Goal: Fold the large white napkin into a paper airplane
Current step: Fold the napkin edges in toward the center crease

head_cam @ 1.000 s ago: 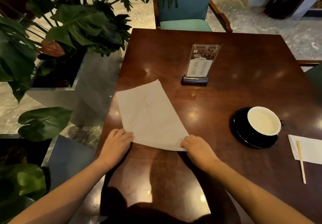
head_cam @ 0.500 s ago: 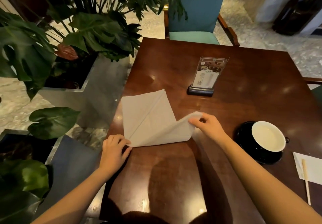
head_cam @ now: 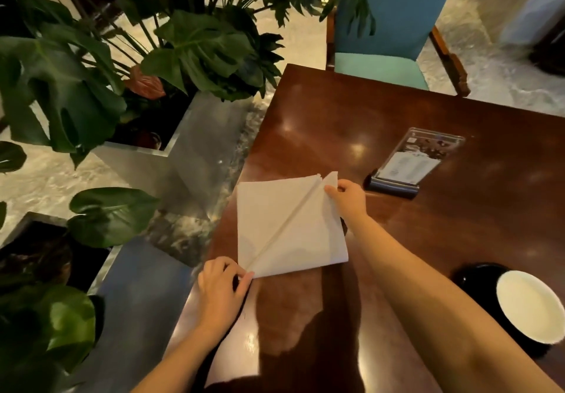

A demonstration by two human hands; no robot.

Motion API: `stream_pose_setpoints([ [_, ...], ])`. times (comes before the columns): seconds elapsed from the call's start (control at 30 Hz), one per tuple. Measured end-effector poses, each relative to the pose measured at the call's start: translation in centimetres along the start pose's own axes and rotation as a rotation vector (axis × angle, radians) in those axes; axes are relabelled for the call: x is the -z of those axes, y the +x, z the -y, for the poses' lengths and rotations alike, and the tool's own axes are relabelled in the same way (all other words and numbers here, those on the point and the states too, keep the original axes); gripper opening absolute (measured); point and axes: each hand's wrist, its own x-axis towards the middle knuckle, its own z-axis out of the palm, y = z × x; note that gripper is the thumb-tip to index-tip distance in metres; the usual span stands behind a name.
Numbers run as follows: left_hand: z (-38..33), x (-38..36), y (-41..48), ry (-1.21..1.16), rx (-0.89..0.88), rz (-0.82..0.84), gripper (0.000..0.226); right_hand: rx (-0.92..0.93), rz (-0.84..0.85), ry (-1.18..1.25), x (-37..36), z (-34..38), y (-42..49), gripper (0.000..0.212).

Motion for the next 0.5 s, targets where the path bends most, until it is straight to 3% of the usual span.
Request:
stream_pose_setpoints([
  [0.17,-0.7,-0.2,0.0,-0.014,0.033,-0.030,0.034,0.035,-0.030,-0.153,-2.0,-0.4,1.3,0.020],
  [0.3,-0.8,-0.3,-0.2,-0.002,0.039,-0.048,0.027,0.124,-0.073,-0.320,-2.8,-0.5,2.0,0.037],
  [0.4,-0.9,-0.2,-0.4,0.005,0.052,-0.037,0.021,0.154,-0.133,-0.361,-2.7,0.3,2.2,0.013],
  [0.5,-2.2,-0.2,0.0,-0.025,-0.059,-0.059,0.035,0.229,-0.143,-0.370,-2.4,1.6,1.0,0.034],
])
